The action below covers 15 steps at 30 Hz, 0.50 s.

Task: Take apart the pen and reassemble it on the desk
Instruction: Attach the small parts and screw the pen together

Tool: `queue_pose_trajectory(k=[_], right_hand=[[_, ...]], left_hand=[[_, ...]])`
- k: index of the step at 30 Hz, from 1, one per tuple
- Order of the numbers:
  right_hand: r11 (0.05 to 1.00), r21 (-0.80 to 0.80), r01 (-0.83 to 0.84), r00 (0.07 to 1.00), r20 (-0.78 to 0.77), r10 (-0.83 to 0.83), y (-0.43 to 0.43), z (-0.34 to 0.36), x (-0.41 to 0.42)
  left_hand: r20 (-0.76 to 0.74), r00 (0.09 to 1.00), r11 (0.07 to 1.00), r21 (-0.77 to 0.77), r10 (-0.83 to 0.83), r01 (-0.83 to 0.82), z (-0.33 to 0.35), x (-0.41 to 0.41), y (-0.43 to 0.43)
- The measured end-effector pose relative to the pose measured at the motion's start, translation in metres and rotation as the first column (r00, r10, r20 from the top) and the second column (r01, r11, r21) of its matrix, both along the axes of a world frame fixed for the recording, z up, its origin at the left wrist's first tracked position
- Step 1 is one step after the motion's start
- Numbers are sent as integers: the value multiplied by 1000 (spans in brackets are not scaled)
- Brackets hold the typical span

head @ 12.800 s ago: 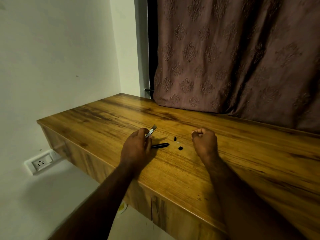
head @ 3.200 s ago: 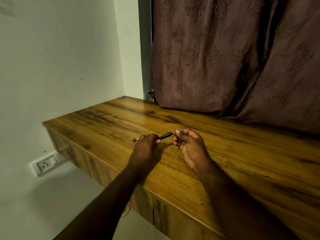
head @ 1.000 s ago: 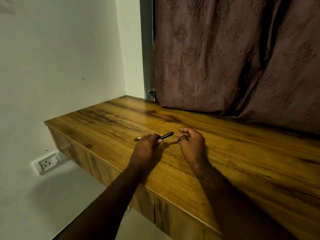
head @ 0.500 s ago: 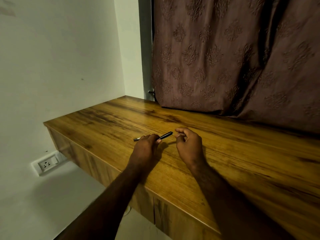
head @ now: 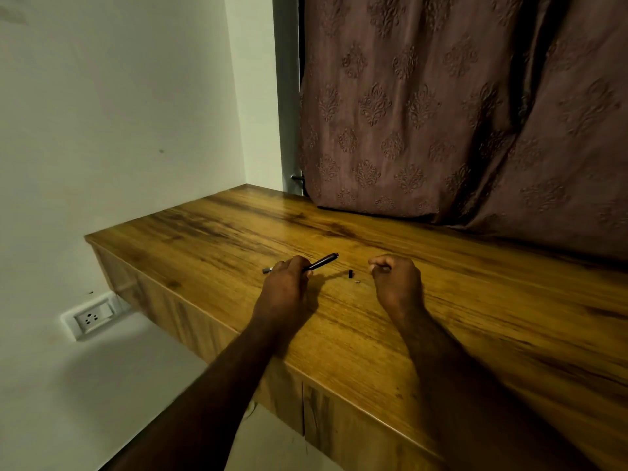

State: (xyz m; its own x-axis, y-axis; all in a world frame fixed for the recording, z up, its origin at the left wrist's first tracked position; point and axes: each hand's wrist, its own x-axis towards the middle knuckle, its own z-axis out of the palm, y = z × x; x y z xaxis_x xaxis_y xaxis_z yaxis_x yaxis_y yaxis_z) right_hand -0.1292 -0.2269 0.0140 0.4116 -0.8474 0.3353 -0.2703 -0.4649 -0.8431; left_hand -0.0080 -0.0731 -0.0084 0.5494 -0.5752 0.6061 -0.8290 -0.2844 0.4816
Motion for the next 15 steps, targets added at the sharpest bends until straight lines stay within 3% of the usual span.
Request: queue_pose_trajectory(k=[7,15], right_hand=[[993,-18,-114,955,-276,104,5,-3,6],[994,-82,-78,925,-378,41,4,-3,13]], left_hand=[[136,989,997,54,52,-60,0,2,2],[96,994,993,101,45,-54,2,2,2]])
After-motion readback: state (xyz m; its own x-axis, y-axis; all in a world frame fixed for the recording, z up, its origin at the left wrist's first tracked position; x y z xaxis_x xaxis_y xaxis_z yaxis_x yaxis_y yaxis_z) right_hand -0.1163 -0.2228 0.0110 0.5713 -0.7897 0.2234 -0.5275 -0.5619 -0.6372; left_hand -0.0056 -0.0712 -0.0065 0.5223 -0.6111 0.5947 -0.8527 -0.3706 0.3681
